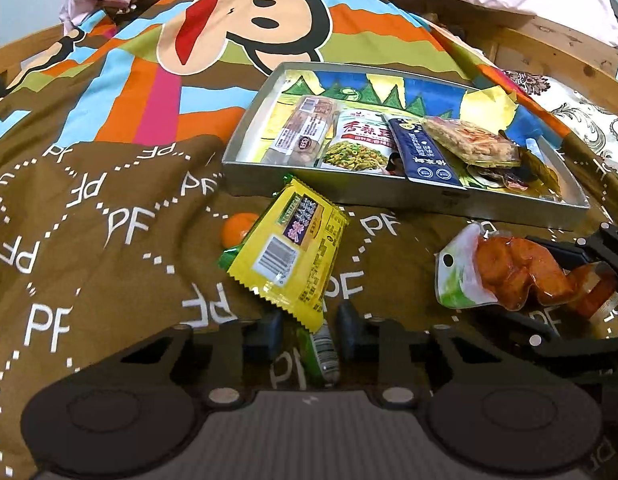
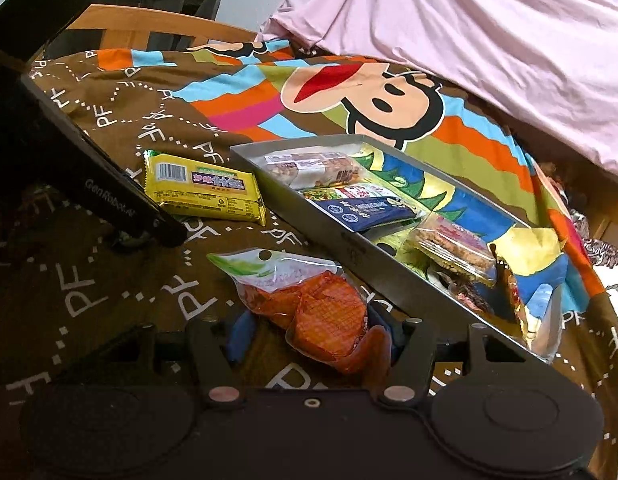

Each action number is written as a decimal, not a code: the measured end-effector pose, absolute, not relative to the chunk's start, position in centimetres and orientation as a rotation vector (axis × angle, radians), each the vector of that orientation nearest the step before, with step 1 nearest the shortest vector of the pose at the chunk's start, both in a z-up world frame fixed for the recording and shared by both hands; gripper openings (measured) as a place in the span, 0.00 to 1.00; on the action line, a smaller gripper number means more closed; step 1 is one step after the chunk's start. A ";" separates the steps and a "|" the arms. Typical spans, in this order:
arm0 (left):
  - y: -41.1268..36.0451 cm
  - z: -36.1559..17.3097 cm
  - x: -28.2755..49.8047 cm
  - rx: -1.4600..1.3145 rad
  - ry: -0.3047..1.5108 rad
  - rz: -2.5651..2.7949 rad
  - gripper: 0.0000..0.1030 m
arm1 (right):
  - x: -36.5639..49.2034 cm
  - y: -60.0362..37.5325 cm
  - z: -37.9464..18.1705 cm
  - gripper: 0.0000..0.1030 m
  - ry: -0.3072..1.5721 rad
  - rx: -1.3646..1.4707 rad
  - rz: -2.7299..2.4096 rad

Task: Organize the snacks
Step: 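Close right tool on the jerky pack while left tool grasps the yellow wafer, then carry the wafer and jerky pack over the tray and lower them in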

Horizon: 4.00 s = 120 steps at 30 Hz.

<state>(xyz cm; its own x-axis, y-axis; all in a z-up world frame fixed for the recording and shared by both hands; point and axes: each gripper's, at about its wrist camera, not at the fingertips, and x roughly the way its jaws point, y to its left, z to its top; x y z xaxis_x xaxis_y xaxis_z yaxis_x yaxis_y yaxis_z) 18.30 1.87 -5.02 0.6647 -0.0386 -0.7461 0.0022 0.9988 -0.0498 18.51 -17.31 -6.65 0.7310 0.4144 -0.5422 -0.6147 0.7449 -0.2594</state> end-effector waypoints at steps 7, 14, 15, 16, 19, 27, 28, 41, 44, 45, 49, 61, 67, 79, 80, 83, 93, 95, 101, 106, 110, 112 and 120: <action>2.1 -4.6 17.3 -0.067 0.859 -0.025 0.22 | 18.1 -17.7 -6.5 0.57 0.473 -0.443 0.591; 2.3 -4.6 17.3 -0.059 0.865 -0.049 0.26 | 18.1 -17.5 -6.7 0.57 0.474 -0.456 0.591; 2.3 -4.7 17.4 -0.049 0.866 -0.051 0.27 | 18.1 -17.5 -6.7 0.58 0.477 -0.454 0.592; 2.2 -4.7 17.5 -0.041 0.865 -0.048 0.28 | 18.2 -17.5 -6.7 0.58 0.482 -0.451 0.593; 2.1 -4.6 17.5 -0.015 0.849 -0.041 0.42 | 18.5 -17.5 -6.9 0.60 0.500 -0.441 0.593; 1.4 -5.1 18.0 0.077 0.832 -0.056 0.52 | 19.2 -17.3 -7.3 0.63 0.519 -0.420 0.588; 1.4 -5.1 18.1 0.083 0.829 -0.057 0.53 | 19.3 -17.3 -7.3 0.63 0.523 -0.416 0.589; -0.4 -4.5 19.6 0.318 0.728 -0.026 0.79 | 19.4 -17.5 -7.3 0.63 0.524 -0.404 0.592; -1.0 -4.8 19.7 0.384 0.710 -0.048 0.65 | 19.3 -17.5 -7.2 0.63 0.521 -0.408 0.591; -1.3 -5.0 19.7 0.411 0.709 -0.040 0.64 | 19.3 -17.4 -7.2 0.63 0.519 -0.410 0.590; -1.5 -5.2 19.5 0.441 0.705 -0.047 0.58 | 19.2 -17.3 -7.1 0.61 0.510 -0.420 0.588; -0.7 -4.1 17.6 0.381 0.751 -0.105 0.50 | 18.5 -17.1 -7.0 0.55 0.467 -0.453 0.573; 1.1 -3.2 15.9 0.205 0.806 -0.181 0.50 | 18.2 -16.9 -7.0 0.55 0.441 -0.476 0.559; 5.6 -2.8 16.5 -0.271 0.810 -0.265 0.50 | 17.2 -14.9 -6.5 0.55 0.332 -0.674 0.497; 5.8 -2.7 16.4 -0.294 0.798 -0.276 0.50 | 17.3 -14.8 -6.3 0.55 0.324 -0.680 0.489; 6.5 -2.5 16.6 -0.376 0.777 -0.284 0.50 | 17.6 -14.5 -5.7 0.55 0.299 -0.686 0.463; 4.2 -0.1 22.5 -0.350 0.602 -0.319 0.50 | 22.3 -14.8 -3.4 0.55 0.212 -0.661 0.331; 3.0 0.0 24.1 -0.310 0.581 -0.325 0.50 | 23.8 -15.8 -3.2 0.55 0.208 -0.632 0.286; -1.4 -0.9 29.4 -0.256 0.567 -0.337 0.50 | 27.5 -20.1 -3.1 0.55 0.249 -0.471 0.192; -4.5 -2.4 32.3 -0.254 0.575 -0.321 0.50 | 28.6 -22.7 -4.2 0.55 0.306 -0.359 0.205; -5.8 -3.4 33.1 -0.225 0.583 -0.286 0.50 | 28.6 -23.7 -5.0 0.56 0.346 -0.304 0.244; -6.0 -3.9 33.2 -0.213 0.593 -0.260 0.50 | 28.4 -23.9 -5.3 0.56 0.350 -0.288 0.259; -6.7 -4.4 33.0 -0.167 0.590 -0.249 0.51 | 28.3 -24.0 -5.4 0.62 0.373 -0.255 0.295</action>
<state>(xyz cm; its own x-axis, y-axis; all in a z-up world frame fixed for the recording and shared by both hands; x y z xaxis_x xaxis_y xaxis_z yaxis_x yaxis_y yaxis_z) 33.04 -6.66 -4.42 0.8023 -0.2791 -0.5277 0.1840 0.9565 -0.2262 28.28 -24.00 -5.37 0.8898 0.2345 -0.3914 -0.3272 0.9258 -0.1893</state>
